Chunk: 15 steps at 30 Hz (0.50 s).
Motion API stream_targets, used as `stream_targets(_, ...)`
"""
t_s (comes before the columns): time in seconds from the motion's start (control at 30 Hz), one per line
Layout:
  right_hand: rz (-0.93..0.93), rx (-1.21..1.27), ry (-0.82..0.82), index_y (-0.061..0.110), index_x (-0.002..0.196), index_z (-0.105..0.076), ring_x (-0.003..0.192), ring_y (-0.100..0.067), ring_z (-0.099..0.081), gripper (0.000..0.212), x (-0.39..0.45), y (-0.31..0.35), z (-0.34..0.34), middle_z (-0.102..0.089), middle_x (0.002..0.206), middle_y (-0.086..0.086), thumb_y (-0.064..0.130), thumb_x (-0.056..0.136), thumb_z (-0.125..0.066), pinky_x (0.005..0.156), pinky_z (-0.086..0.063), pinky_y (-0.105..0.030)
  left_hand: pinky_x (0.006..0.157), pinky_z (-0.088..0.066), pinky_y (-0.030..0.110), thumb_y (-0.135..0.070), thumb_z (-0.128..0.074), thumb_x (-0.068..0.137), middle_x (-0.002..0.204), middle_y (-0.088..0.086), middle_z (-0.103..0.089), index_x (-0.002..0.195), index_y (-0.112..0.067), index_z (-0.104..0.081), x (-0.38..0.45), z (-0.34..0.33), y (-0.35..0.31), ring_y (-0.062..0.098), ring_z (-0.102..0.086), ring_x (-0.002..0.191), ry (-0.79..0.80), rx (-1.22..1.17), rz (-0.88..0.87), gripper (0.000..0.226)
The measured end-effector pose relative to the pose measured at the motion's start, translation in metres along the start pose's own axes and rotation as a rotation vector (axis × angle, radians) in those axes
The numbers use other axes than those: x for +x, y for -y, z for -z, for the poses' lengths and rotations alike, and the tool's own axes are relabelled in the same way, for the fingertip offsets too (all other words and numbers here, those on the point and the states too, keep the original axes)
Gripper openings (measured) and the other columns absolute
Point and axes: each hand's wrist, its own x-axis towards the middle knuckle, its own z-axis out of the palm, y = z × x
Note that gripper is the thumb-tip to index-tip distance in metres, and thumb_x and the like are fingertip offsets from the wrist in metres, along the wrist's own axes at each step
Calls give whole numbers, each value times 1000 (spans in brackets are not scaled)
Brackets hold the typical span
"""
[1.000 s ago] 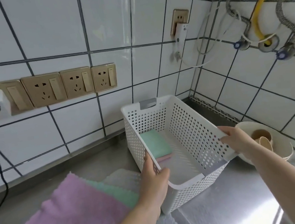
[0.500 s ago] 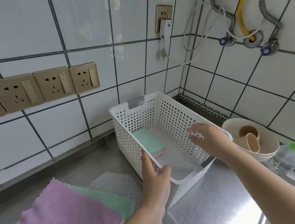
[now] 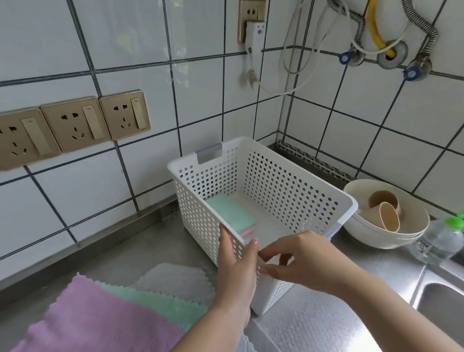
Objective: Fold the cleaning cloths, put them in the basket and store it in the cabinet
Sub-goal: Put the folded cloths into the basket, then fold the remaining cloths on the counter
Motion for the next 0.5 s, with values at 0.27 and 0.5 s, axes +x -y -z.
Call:
stream_targets(0.27, -5, -25, 6, 40, 111, -66, 85, 3, -61, 31, 0, 1, -3, -65, 105, 26, 46, 80, -66, 82, -53, -26, 111, -32, 48, -43, -59, 87, 151, -15, -27, 143, -51, -15, -8, 17, -7, 14, -32, 137, 38, 76, 9, 72)
stream_targets(0.5, 254, -105, -389, 19, 120, -62, 111, -21, -57, 44, -2, 49, -40, -57, 126, -1, 38, 81, -67, 87, -49, -32, 101, -43, 28, -19, -56, 93, 123, -7, -56, 126, -30, -51, -50, 108, -23, 1, -56, 103, -79, 127, -66, 35)
